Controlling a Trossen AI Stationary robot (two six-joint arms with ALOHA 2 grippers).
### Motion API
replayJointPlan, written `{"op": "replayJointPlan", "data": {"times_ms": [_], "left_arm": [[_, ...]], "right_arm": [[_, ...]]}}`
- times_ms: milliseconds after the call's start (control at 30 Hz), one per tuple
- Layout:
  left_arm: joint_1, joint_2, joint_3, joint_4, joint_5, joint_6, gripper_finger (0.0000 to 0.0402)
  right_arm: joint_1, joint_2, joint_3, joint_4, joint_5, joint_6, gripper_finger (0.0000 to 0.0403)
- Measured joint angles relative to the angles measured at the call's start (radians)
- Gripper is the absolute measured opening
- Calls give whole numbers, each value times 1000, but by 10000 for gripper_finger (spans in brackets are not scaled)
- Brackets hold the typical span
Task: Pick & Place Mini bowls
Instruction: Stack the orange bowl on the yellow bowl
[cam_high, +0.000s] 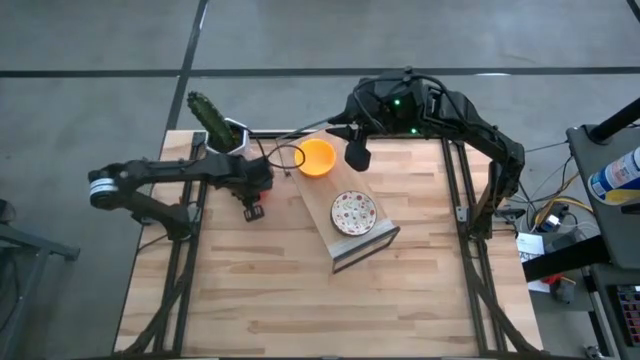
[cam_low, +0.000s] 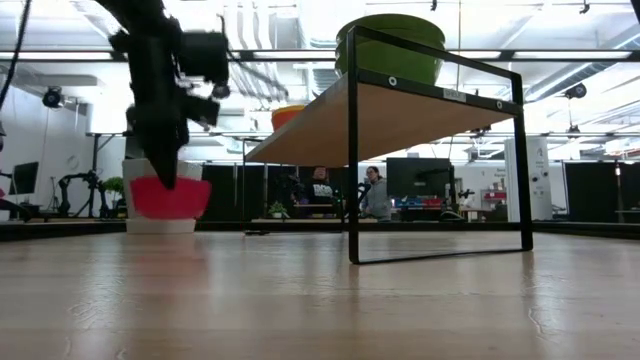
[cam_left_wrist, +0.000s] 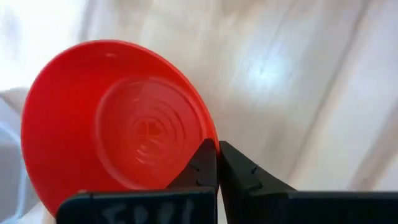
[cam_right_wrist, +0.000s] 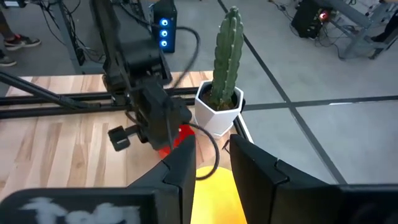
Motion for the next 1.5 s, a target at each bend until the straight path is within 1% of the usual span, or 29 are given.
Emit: {"op": "replayJointPlan", "data": {"times_ms": [133,233,400,567,700,767,833,1000,1133,1300,1500], "left_arm": [[-6,-67,38,-16,32,-13,1],[-6,-96,72,-45,33,-49,1],[-9,-150,141,-45,23,-64,0],[-31,-175,274,-57,20,-63,0],[-59,-160,409,-70,-39,-33,0],[-68,-142,482,-69,-77,3,0],[-71,-109,552,-68,-94,40,0],[-72,17,710,-75,-99,136,0],[-73,128,807,-80,-97,184,0],[-74,240,893,-98,-73,233,0],[-74,336,913,-108,-70,278,0]], "right_arm": [[0,0,0,16,0,-3,87],[0,0,0,19,0,0,82],[0,0,0,18,0,1,75],[1,-2,0,5,0,4,70],[0,-13,0,4,0,4,68],[0,-22,0,5,0,4,68],[0,-30,0,6,2,14,68],[0,-46,0,5,2,29,62],[0,-54,0,5,2,41,59],[0,-60,0,-14,2,57,59],[0,-65,0,-44,2,80,57]]}}
